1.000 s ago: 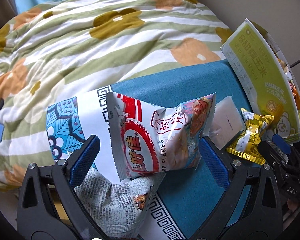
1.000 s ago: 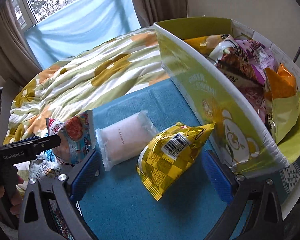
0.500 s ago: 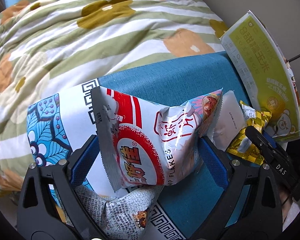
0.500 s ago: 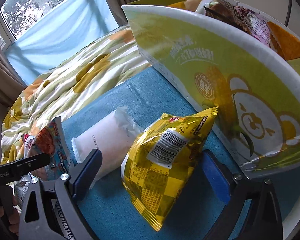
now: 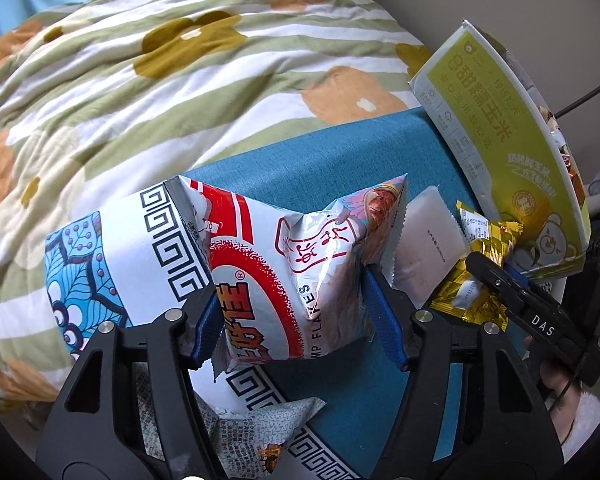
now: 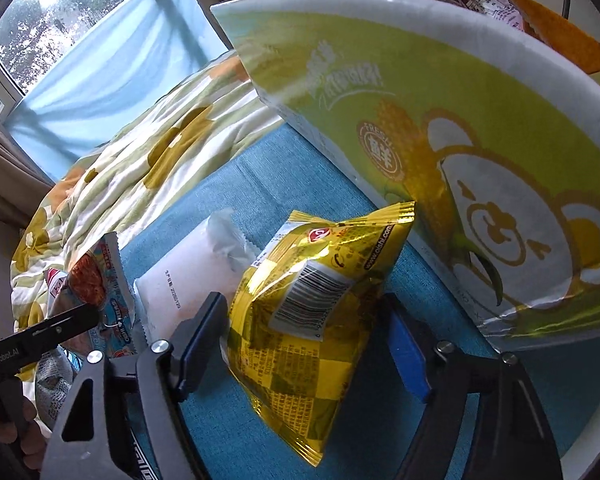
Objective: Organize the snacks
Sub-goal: 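Grasp the red-white chip bag with left tool while right tool grasps yellow-gold bag, then carry both bags into the cardboard box and open both tools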
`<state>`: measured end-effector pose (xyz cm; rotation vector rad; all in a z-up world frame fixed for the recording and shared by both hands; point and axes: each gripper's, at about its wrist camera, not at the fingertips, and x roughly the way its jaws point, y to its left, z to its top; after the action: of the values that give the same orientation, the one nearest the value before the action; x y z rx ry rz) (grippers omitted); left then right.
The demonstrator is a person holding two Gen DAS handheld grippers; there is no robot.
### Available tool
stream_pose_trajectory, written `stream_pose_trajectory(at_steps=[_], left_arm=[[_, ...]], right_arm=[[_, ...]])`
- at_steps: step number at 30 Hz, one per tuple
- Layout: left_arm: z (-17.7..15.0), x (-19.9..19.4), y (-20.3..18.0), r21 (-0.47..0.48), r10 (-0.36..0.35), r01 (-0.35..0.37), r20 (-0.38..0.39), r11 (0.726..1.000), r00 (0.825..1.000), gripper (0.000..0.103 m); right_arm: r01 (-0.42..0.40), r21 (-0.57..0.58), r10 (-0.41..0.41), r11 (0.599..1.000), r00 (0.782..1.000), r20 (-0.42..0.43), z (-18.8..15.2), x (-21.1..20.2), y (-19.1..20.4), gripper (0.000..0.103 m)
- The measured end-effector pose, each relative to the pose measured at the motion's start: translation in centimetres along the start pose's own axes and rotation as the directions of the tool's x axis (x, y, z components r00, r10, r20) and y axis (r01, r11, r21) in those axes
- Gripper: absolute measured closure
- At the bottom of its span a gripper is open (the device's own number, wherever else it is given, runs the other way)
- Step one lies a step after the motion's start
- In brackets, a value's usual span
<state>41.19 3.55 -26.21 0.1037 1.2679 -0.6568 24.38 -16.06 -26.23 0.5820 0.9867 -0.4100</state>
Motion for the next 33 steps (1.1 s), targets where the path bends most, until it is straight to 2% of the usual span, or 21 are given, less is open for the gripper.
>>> stream_pose_trajectory(at_steps=[8, 18, 24, 26, 28, 33], left_arm=[[-0.1, -1.7, -0.3, -0.024, -0.003, 0.004, 0.040, 1.000, 0.999, 0.044], [0.3, -6.9, -2.6, -0.039, 0.010, -0.004, 0.142, 0.999, 0.990, 0.044], [0.8, -10.5, -4.5, -0.069, 0.012, 0.003, 0.210, 0.998, 0.978, 0.044], [1.2, -11.5, -5.5, -0.064, 0.036, -0.022, 0.224, 0.998, 0.974, 0.044], [1.7, -12.4, -6.9, -0.052, 0.073, -0.062, 0.247, 0.997, 0.966, 0.044], [3.4, -14.4, -10.6, -0.060, 0.076, -0.060, 0.314, 0.996, 0.946, 0.044]], right_arm=[[-0.028, -0.032, 0.028, 0.999, 1.000, 0.006, 0.2, -0.7, -0.1, 0.036], [-0.079, -0.104, 0.084, 0.991, 0.996, 0.043, 0.5, -4.4, 0.7, 0.037], [-0.132, -0.187, 0.147, 0.973, 0.987, 0.069, 1.1, -8.1, 1.6, 0.037], [-0.147, -0.213, 0.168, 0.966, 0.982, 0.081, 1.5, -9.8, 1.7, 0.037], [-0.154, -0.249, 0.183, 0.956, 0.978, 0.097, 2.0, -11.3, 1.9, 0.037], [-0.160, -0.335, 0.216, 0.929, 0.967, 0.138, 3.8, -15.0, 1.2, 0.037]])
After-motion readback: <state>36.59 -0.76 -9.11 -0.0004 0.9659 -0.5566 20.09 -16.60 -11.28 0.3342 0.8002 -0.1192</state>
